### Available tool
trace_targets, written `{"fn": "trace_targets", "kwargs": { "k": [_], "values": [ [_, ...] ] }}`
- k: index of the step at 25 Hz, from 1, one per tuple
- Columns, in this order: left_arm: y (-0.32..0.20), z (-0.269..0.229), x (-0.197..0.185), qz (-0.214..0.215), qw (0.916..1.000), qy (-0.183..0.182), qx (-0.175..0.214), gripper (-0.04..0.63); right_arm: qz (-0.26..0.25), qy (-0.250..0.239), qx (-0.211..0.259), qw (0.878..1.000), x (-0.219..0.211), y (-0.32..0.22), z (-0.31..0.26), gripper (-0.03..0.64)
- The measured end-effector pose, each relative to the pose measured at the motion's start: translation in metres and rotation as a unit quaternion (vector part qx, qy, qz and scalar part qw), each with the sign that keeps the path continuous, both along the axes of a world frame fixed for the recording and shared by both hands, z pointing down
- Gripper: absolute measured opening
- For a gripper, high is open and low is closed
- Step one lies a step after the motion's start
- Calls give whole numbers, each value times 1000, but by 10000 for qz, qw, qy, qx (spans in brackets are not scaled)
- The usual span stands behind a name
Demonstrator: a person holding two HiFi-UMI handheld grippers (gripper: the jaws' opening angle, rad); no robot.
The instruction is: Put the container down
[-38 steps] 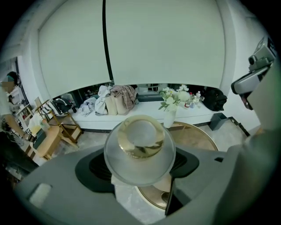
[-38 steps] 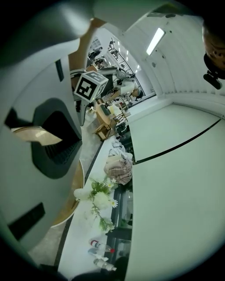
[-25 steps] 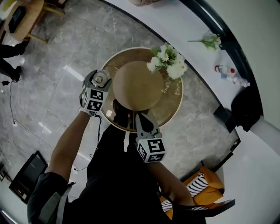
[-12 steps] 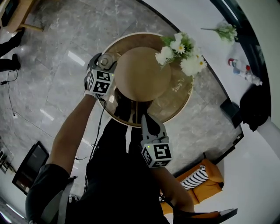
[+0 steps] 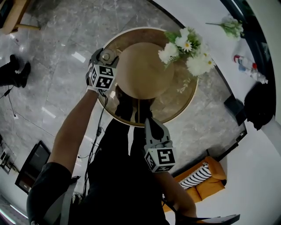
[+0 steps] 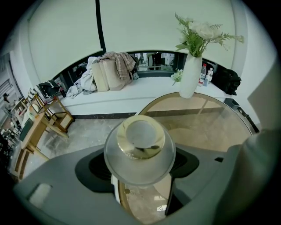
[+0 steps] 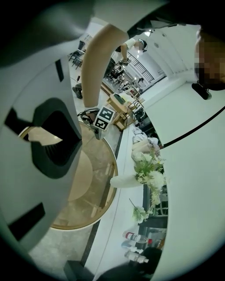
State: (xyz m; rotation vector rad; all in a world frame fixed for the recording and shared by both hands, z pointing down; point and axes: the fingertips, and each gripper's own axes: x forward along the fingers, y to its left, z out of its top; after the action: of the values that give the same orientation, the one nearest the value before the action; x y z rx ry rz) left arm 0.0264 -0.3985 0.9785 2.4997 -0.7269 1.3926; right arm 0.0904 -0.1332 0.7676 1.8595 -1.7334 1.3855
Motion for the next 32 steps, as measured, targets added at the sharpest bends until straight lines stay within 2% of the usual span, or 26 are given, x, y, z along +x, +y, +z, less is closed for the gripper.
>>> {"fn": "trace_targets", "kwargs": {
  "k": [8,14,18,22,26,32],
  "values": [
    [-5,13,2,-251,9995,125,-161,339,38,-16,-48,10000,-1,-1,6,2],
    [-2,23,1,-233,9993,114,-264,339,72,55,-77,9999,3,-2,9,2],
    [-4,25,1,-325,9987,241,-296,339,61,79,-119,9999,3,-2,13,2],
    [-1,25,3,-301,9975,421,-486,339,41,112,-109,9999,2,-4,12,2],
    [-1,15,0,-171,9983,461,-315,342,1,208,7,9998,1,-12,4,2],
    [21,-26,-29,-586,9938,820,-469,342,43,275,147,9995,1,-22,-10,2]
  ]
}}
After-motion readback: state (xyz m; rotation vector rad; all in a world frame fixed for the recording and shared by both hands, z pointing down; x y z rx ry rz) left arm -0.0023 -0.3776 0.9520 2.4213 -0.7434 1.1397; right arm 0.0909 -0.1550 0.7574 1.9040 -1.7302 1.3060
